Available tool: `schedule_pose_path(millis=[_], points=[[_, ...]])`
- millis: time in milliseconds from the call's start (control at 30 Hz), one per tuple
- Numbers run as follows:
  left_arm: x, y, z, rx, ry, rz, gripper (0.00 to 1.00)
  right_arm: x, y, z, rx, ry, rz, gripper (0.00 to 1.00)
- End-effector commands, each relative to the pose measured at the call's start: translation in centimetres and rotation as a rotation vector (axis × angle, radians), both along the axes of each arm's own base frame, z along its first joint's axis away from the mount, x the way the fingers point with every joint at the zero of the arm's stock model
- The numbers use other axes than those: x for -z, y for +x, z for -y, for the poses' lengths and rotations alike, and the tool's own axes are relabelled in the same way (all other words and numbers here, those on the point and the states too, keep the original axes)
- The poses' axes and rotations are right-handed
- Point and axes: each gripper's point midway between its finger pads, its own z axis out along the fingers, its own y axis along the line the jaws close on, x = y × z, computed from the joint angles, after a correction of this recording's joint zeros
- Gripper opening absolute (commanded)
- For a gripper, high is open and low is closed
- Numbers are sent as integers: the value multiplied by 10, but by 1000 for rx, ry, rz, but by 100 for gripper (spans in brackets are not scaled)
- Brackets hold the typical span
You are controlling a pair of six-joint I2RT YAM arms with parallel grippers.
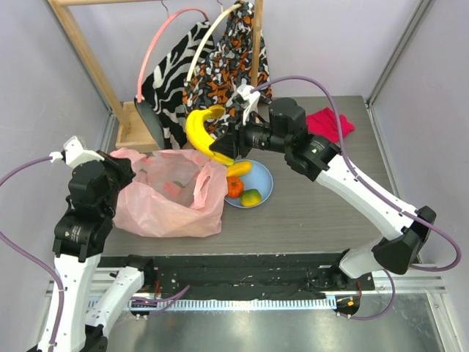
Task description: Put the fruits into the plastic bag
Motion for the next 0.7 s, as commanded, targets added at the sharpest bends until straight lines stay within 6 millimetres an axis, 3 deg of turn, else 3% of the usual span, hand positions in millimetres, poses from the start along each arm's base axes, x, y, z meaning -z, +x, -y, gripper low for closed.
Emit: schedule_pose_path(millis=[0, 667], points=[[-13, 1, 1, 1, -21, 52, 0, -39, -9, -15, -55, 84, 93, 1], [-13, 6, 4, 14, -26, 51, 0, -34, -27, -35, -117, 54, 114, 1]])
